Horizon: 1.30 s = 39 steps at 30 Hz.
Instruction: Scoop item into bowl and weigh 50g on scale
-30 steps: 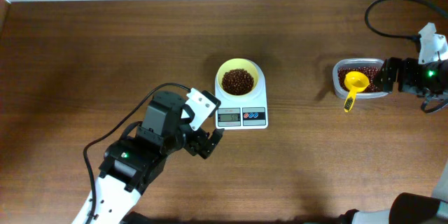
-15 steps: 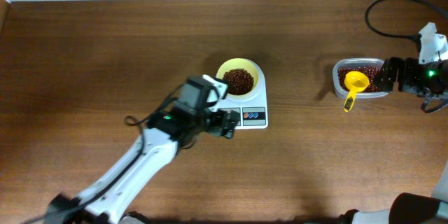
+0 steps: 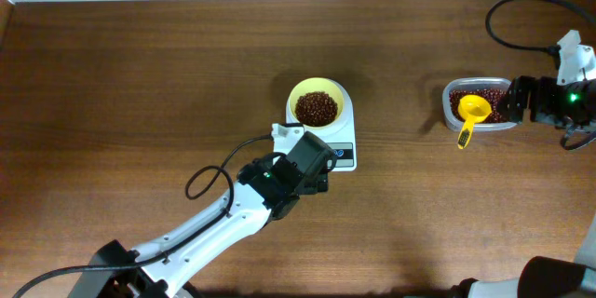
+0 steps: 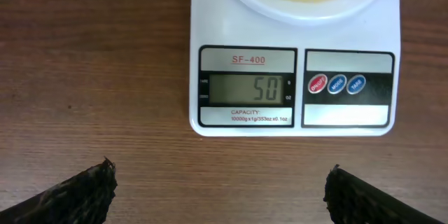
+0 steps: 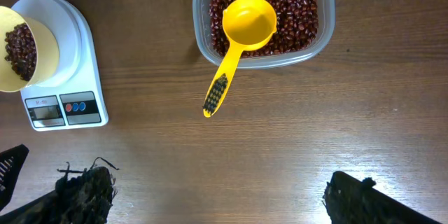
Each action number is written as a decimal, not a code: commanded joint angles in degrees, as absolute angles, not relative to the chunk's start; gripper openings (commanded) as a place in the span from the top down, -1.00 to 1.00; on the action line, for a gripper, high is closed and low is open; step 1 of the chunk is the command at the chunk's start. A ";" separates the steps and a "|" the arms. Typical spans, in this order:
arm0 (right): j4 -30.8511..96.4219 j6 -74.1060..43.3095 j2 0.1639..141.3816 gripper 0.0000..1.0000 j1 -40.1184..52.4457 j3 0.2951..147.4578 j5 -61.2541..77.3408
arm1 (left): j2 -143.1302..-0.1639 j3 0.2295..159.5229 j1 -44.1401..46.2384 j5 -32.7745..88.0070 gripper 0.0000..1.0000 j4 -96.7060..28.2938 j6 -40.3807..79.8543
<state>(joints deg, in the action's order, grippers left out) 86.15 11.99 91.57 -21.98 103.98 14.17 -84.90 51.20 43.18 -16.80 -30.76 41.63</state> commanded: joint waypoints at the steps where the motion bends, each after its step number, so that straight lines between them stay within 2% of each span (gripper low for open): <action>1: 86.15 12.19 91.22 -0.97 -22.20 104.97 13.65 | -85.38 50.59 43.35 -18.24 -0.98 -30.85 43.05; 8: 86.15 12.19 91.22 -0.97 -22.20 104.97 13.65 | -85.38 50.59 43.53 -16.64 -0.98 -28.58 39.16; 39: 86.15 12.19 91.22 -0.97 -22.20 104.97 13.65 | -87.44 50.59 43.51 -14.17 -0.98 -26.39 36.32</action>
<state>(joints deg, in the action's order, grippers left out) 86.15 11.99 91.57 -21.98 103.98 14.20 -87.02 51.18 43.18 -14.79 -26.52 37.28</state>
